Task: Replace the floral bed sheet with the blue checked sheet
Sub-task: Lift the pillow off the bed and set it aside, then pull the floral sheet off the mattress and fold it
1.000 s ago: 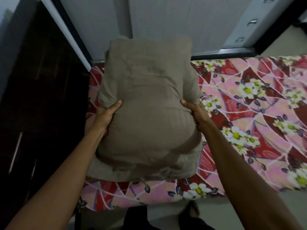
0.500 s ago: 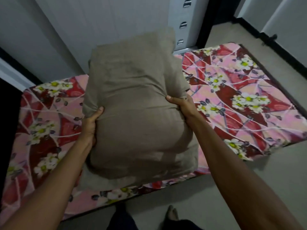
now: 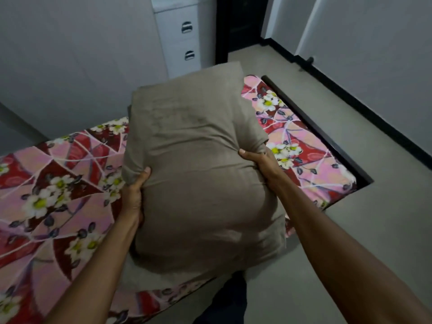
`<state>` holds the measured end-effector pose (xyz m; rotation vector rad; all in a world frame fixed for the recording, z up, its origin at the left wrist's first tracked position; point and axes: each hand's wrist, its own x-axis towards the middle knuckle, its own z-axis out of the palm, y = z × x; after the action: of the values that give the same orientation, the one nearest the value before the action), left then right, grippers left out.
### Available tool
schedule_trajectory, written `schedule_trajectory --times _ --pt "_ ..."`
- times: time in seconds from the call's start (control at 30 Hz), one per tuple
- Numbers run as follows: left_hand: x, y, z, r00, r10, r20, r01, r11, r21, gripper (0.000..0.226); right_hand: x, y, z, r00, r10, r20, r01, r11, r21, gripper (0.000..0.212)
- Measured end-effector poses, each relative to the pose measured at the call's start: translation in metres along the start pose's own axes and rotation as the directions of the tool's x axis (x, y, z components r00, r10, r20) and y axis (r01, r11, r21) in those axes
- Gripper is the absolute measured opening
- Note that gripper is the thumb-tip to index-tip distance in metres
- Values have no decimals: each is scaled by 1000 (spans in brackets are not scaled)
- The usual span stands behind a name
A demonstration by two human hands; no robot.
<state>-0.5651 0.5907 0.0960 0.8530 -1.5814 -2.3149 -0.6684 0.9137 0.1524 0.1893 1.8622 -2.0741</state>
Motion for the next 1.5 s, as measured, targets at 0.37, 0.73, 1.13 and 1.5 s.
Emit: schedule_trajectory --times 0.37,0.73,1.13,1.5 --pt "59 -54 186 998 -38 -47 36 998 -47 74 121 -65 -145 999 45 1 -45 998 -48 44" --pt "94 -87 298 947 86 -310 -57 993 102 61 235 -80 -242 981 113 157 -101 991 -83 37" --pt "42 -201 445 854 468 -227 89 297 951 50 270 57 -396 813 504 291 -117 632 -766 46" --pt "19 -335 629 907 -263 328 -312 100 945 41 237 119 -575 784 576 -232 -591 576 -565 40"
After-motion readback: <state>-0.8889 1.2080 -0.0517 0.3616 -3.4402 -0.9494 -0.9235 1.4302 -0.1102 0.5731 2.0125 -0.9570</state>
